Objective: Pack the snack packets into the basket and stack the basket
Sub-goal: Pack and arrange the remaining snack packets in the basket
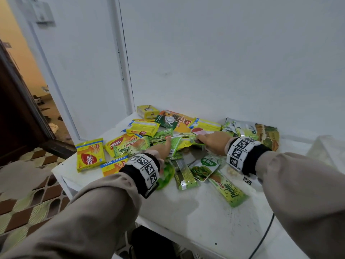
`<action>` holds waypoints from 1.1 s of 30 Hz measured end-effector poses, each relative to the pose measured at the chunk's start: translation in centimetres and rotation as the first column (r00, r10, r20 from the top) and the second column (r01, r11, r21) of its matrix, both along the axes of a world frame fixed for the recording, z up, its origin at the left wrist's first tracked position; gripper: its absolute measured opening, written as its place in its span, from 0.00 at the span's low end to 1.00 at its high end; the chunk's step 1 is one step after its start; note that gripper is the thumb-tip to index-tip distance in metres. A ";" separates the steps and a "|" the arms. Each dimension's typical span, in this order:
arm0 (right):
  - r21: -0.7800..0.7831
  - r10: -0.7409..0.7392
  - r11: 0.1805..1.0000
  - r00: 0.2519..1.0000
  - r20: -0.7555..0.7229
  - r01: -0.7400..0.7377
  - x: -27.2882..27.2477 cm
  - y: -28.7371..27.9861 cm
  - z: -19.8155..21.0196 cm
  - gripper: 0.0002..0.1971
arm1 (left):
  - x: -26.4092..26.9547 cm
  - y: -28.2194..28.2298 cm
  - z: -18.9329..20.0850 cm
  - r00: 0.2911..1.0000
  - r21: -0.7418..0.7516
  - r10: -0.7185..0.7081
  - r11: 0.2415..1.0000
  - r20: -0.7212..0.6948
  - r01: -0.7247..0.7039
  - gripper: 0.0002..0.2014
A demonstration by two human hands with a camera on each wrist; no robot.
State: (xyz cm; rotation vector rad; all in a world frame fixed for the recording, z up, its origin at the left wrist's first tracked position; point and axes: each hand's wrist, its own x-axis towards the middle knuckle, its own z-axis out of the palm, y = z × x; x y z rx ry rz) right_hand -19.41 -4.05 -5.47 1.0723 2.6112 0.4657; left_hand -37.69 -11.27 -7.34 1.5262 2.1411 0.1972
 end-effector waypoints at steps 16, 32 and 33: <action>-0.097 -0.177 0.983 0.955 -0.238 0.158 2.9 -5.1 5.2 0.19 | -1.2 -4.0 5.6 0.934 0.152 -0.174 0.961 -0.311 0.230 0.33; -0.022 -0.197 0.974 0.801 -0.565 0.224 10.5 -12.0 14.4 0.08 | 5.7 -4.9 10.3 0.825 0.425 -0.313 0.738 -0.471 0.524 0.31; 0.001 -0.184 0.974 0.790 -0.584 0.228 11.6 -12.6 15.3 0.07 | 6.8 -5.2 11.0 0.825 0.457 -0.319 0.711 -0.466 0.534 0.31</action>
